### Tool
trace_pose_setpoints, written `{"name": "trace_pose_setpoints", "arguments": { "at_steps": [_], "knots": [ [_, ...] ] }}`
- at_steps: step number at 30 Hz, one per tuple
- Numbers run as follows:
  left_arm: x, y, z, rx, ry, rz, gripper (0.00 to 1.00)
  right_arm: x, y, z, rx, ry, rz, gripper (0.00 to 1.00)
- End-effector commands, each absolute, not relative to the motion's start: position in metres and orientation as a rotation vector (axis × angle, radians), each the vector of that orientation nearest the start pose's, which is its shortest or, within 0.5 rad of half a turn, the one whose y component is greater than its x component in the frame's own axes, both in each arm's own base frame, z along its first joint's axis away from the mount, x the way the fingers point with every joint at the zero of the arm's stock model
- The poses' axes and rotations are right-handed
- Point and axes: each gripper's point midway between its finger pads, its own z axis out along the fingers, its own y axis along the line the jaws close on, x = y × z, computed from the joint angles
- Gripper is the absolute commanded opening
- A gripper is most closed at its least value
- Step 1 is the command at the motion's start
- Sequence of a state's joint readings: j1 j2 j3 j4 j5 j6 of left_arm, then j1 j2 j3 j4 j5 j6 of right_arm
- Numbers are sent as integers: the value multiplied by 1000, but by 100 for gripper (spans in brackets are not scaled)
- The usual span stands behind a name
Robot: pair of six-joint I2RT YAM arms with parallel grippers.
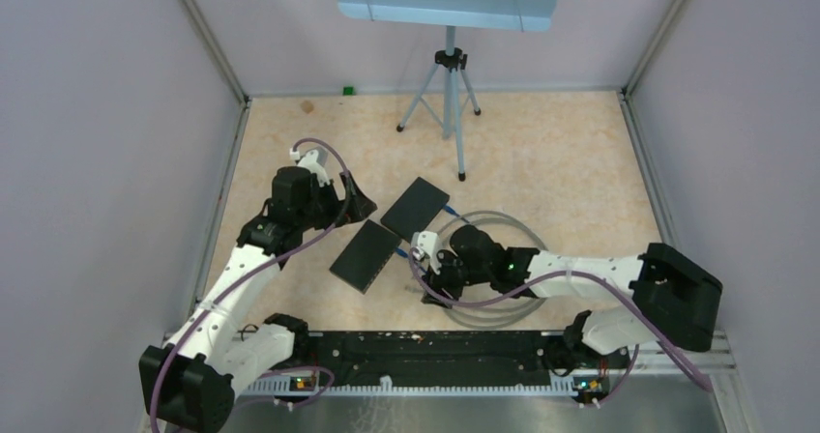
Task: Insert the plug into the switch port
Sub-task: Move the connector to the center of the board.
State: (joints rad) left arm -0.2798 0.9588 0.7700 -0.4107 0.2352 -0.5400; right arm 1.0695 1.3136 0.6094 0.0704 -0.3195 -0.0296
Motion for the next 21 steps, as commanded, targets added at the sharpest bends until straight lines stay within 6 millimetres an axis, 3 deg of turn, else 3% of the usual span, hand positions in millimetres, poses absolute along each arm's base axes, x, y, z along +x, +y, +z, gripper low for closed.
{"name": "trace_pose_setpoints", "arguments": {
  "at_steps": [1,12,21],
  "knots": [
    [273,-143,183,-114,2197,-724,99,135,347,79,-1442,1769,839,54],
    [274,-139,184,-108,2196,-702,99,140,368,63,-1504,1759,808,49],
    [274,-139,181,-99,2208,-698,99,144,349,27,-1558,1905,633,42]
  ]
}}
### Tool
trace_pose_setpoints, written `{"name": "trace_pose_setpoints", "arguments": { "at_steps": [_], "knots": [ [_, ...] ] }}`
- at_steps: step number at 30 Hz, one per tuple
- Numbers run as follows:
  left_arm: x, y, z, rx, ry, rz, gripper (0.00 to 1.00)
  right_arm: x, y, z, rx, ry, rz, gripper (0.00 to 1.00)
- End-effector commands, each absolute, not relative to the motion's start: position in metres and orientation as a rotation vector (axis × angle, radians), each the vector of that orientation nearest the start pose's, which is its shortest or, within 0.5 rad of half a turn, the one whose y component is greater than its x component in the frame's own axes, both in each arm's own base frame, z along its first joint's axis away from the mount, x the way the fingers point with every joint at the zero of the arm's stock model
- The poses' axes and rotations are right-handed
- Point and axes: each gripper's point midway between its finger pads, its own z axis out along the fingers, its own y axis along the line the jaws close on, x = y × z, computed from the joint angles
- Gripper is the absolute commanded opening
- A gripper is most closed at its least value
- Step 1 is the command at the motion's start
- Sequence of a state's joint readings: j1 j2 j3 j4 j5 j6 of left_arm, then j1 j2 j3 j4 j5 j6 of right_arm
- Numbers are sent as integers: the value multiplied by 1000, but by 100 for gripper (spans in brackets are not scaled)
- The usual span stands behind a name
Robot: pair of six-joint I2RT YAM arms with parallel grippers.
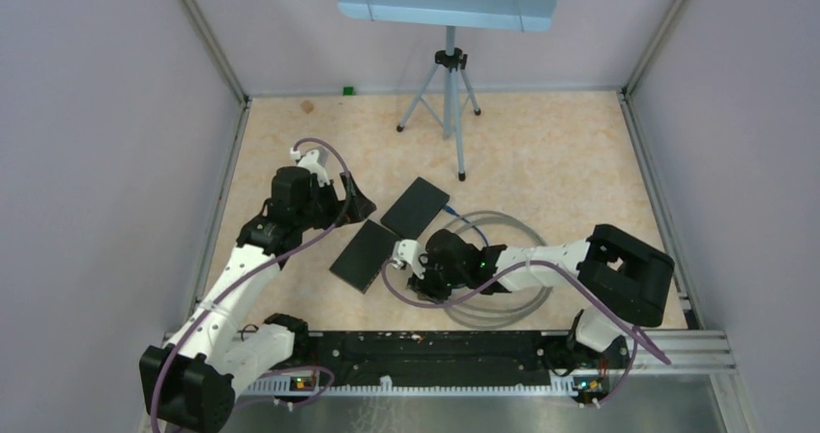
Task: Insert the plug into the switch port
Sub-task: Move the connector to the center of the board.
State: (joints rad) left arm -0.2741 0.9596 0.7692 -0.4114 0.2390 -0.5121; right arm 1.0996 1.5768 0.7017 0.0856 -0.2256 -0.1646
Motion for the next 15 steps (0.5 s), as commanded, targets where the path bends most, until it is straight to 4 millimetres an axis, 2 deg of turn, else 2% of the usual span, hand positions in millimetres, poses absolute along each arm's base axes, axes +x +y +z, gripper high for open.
{"name": "trace_pose_setpoints", "arguments": {
  "at_steps": [1,4,7,10,13,15],
  "knots": [
    [274,-139,181,-99,2208,-697,99,143,347,25,-1566,1919,615,41],
    [275,-140,181,-98,2208,-700,99,142,338,16,-1591,1960,534,39],
    [276,-140,181,-96,2210,-703,99,139,333,7,-1607,1994,486,30],
    [276,-141,181,-94,2211,-707,99,142,329,2,-1579,2035,438,17],
    [276,-140,183,-94,2208,-704,99,146,331,10,-1533,2047,430,7],
    [275,-140,184,-93,2204,-705,99,147,337,23,-1492,2022,467,1]
  ]
}}
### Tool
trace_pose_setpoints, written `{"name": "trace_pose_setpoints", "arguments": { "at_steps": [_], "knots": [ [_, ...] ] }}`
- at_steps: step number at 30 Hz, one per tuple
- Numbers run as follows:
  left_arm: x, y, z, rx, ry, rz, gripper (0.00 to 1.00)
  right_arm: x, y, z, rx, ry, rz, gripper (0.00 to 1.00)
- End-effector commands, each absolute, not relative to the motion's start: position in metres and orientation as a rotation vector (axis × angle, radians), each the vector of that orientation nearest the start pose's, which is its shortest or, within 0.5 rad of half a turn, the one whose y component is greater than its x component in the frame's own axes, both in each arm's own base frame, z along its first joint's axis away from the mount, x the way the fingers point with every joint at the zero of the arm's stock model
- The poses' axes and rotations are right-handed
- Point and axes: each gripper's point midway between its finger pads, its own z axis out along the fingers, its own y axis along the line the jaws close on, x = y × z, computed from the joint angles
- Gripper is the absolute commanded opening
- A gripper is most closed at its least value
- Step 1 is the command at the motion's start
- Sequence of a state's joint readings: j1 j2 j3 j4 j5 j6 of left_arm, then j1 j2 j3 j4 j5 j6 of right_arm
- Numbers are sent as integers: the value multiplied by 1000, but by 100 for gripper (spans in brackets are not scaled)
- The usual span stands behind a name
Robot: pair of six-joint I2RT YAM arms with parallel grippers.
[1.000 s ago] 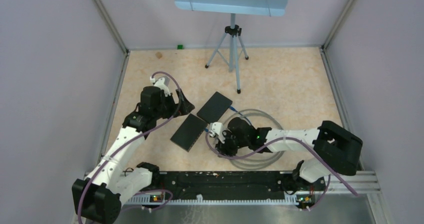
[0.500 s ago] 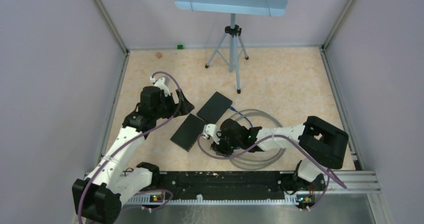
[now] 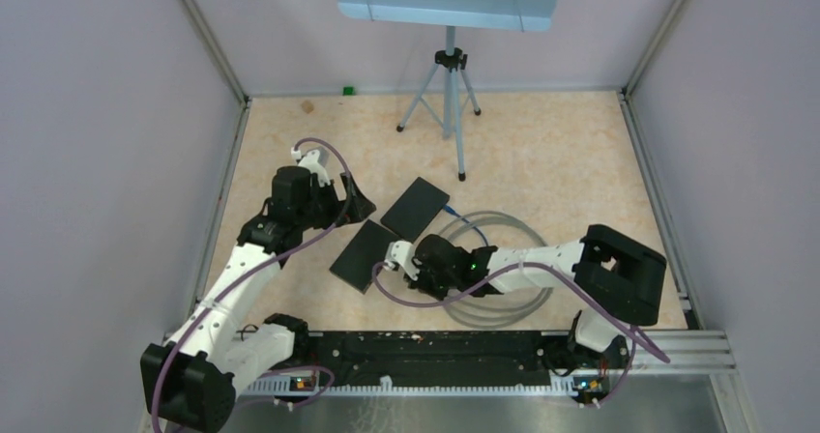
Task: Insert the plug into the switch port
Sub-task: Move the connector to the center of the board.
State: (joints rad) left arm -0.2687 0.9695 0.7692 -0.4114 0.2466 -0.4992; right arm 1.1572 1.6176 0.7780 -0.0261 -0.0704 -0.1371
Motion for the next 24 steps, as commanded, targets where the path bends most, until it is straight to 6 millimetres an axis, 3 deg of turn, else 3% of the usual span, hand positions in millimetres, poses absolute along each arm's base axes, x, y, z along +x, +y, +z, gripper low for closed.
{"name": "trace_pose_setpoints", "arguments": {
  "at_steps": [1,6,9,19,24],
  "knots": [
    [275,-140,186,-90,2199,-709,99,149,341,36,-1457,1995,495,0],
    [270,-150,205,-44,2127,-795,99,146,357,98,-1302,1836,676,0],
    [263,-160,226,20,2050,-885,99,141,356,128,-1210,1727,777,0],
    [223,-194,308,267,1696,-1213,99,135,335,194,-1000,1439,902,0],
    [202,-206,330,380,1602,-1351,98,139,322,237,-888,1321,912,0]
  ]
}}
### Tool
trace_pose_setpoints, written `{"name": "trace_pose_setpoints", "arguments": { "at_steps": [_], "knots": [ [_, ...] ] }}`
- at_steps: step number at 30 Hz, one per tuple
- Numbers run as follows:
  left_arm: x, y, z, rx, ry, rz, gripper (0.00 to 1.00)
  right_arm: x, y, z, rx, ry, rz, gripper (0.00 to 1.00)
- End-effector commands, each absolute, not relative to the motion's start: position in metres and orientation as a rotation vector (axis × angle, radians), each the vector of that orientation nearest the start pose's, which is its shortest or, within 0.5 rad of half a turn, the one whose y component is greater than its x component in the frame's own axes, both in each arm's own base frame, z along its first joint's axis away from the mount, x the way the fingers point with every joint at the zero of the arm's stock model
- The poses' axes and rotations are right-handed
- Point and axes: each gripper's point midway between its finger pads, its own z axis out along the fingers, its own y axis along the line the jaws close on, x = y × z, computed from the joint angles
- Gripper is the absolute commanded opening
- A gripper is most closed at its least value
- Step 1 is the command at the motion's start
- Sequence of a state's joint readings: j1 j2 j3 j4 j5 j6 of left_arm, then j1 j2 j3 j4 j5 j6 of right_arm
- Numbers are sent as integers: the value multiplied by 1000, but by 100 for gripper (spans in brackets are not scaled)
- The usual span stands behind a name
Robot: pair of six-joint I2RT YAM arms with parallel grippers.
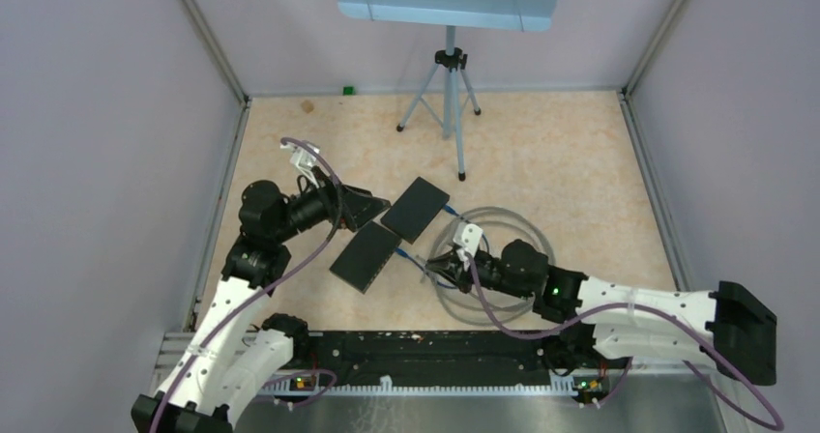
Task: Insert the plug into the switch port
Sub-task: Move the connector to the center of the board, then pick up the connector from the center of the board.
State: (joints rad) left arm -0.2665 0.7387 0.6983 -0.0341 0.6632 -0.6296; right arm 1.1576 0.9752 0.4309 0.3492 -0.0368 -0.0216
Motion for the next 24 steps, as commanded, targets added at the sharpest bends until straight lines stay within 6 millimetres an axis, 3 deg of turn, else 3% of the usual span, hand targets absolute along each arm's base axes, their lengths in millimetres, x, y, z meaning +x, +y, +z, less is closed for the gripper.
{"name": "trace_pose_setpoints", "arguments": {
  "at_steps": [1,6,9,16,24],
  "knots": [
    [198,-208,338,411,1581,-1372,97,141,319,247,-856,1301,908,0],
    [189,-210,375,480,1514,-1379,97,143,304,293,-747,1196,917,0],
    [186,-212,383,513,1502,-1390,96,142,298,310,-716,1155,924,0],
    [186,-232,376,519,1542,-1404,91,146,295,312,-719,1165,885,0],
    [182,-278,361,556,1619,-1383,79,151,292,313,-713,1185,845,0]
  ]
}}
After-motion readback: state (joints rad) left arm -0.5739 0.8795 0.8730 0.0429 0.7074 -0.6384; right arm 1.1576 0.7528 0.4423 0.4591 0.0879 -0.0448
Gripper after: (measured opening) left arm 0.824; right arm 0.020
